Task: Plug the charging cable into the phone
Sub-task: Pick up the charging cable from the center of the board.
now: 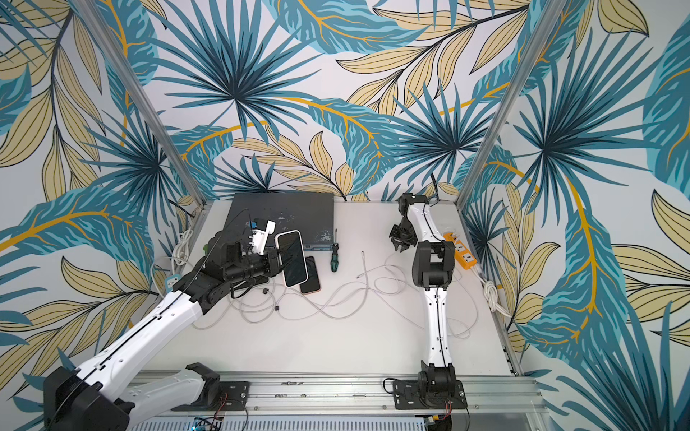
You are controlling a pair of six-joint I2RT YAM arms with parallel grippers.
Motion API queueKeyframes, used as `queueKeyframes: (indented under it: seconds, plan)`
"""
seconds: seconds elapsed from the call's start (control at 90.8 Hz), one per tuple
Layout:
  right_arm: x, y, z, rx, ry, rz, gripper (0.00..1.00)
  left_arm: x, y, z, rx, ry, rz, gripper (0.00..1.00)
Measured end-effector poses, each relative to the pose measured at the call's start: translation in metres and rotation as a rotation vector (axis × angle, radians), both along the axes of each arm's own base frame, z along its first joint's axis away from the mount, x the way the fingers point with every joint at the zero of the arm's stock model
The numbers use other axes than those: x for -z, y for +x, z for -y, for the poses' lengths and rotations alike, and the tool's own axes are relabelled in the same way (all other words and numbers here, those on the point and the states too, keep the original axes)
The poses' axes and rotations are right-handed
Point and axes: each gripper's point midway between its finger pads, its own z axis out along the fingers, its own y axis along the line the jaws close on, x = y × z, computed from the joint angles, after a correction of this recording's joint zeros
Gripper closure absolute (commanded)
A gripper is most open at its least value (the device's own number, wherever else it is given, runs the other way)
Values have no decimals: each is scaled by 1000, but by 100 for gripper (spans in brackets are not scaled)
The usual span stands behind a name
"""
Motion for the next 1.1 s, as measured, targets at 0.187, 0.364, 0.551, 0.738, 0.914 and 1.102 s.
queueKeyframes:
  seconds: [0.187, 0.364, 0.551, 0.738, 0.914, 1.102]
  plan:
    - [-1, 2, -1, 12, 1, -7, 100, 0, 0, 0, 0, 0, -1, 100]
    - [-2, 4, -1, -19, -3, 1, 100, 1, 0, 0, 0, 1, -2, 100]
    - [-15, 7, -6, -207, 2, 101, 100, 5, 3, 1, -2, 5, -17, 100]
    - [-123, -13, -37, -472, 148, 400, 100, -2, 16, 2, -27, 12, -9, 100]
    - [-273, -27, -54, -591, 337, 792, 100, -31, 32, 6, -43, -4, 45, 100]
    - [-318, -34, -48, -624, 394, 909, 100, -39, 34, 7, -47, -10, 60, 100]
